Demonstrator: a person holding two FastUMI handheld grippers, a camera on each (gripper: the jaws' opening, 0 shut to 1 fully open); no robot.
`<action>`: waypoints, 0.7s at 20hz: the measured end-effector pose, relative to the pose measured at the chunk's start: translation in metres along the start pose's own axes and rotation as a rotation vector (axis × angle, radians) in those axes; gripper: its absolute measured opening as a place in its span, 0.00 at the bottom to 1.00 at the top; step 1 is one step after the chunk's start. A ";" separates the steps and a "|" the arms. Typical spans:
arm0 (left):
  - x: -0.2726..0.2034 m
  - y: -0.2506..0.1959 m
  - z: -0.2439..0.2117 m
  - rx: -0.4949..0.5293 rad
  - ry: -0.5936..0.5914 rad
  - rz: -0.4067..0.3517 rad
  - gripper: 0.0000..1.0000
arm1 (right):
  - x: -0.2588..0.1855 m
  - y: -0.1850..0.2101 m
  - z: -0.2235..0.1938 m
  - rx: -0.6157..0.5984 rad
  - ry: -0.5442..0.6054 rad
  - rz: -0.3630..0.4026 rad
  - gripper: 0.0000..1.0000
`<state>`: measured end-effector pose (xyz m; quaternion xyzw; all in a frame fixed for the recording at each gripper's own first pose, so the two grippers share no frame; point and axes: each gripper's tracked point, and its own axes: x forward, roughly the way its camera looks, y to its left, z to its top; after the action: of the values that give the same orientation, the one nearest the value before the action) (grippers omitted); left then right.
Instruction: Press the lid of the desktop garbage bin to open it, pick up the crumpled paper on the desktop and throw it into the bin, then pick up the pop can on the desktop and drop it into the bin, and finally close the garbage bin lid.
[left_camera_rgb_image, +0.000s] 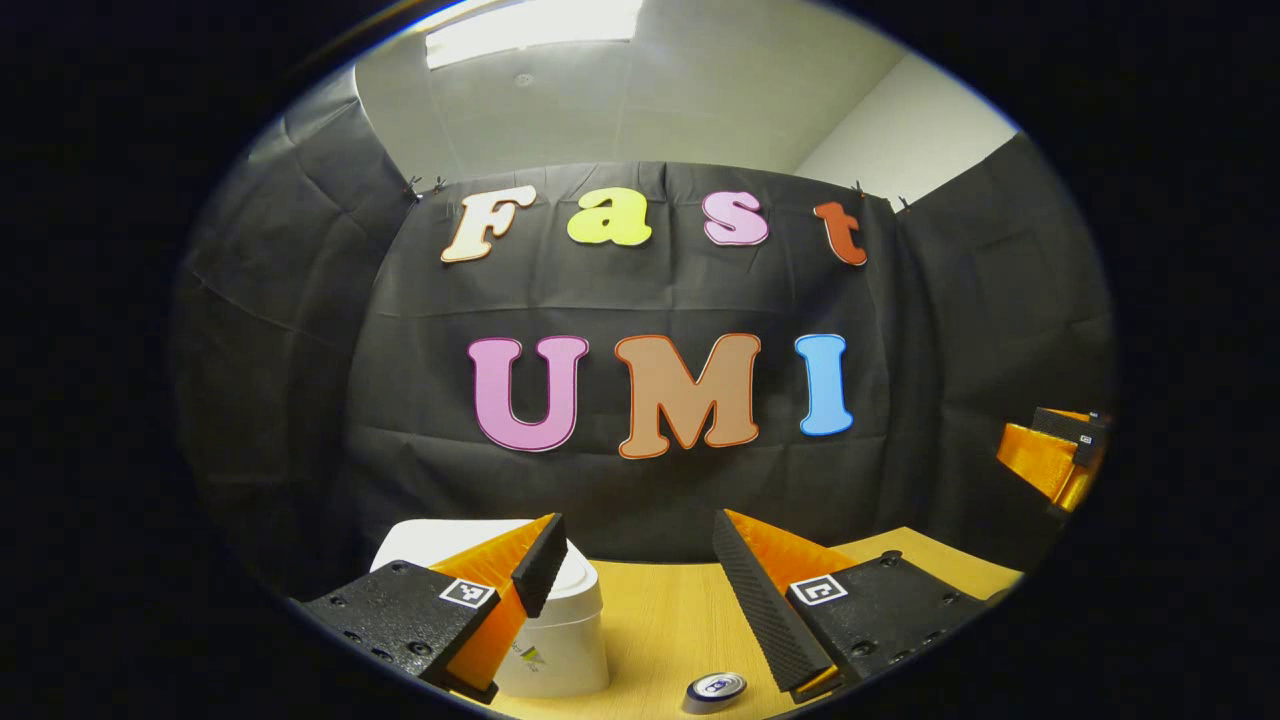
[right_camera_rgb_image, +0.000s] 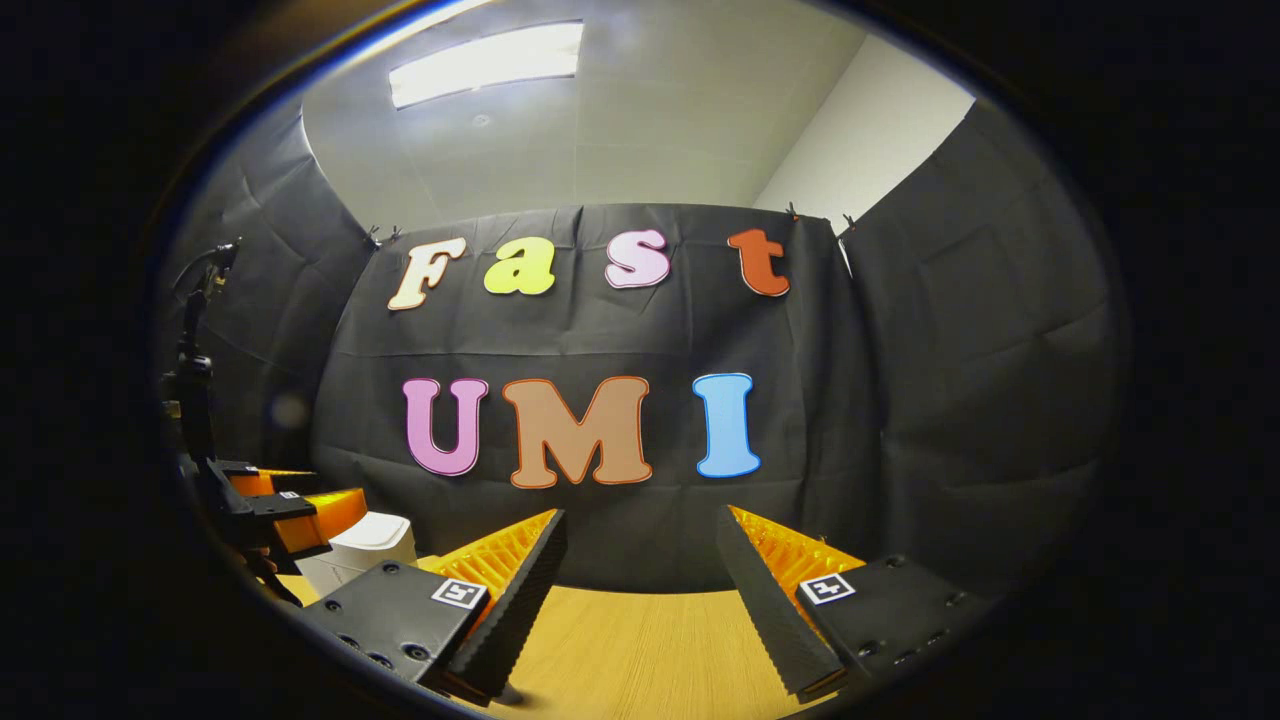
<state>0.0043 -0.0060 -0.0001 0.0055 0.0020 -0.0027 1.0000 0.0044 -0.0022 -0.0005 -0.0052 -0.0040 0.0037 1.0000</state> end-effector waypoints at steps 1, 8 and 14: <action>-0.001 0.000 -0.001 -0.002 0.000 0.001 0.93 | -0.002 0.000 0.001 0.000 -0.001 0.001 0.97; -0.005 -0.004 0.000 -0.016 0.005 -0.008 0.93 | -0.009 -0.005 0.002 0.001 -0.010 -0.005 0.97; -0.006 0.001 -0.001 -0.008 0.011 0.002 0.92 | -0.010 -0.003 0.003 -0.007 -0.011 0.000 0.97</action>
<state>-0.0016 -0.0049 -0.0015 0.0013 0.0072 -0.0017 1.0000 -0.0056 -0.0047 0.0029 -0.0089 -0.0095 0.0035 0.9999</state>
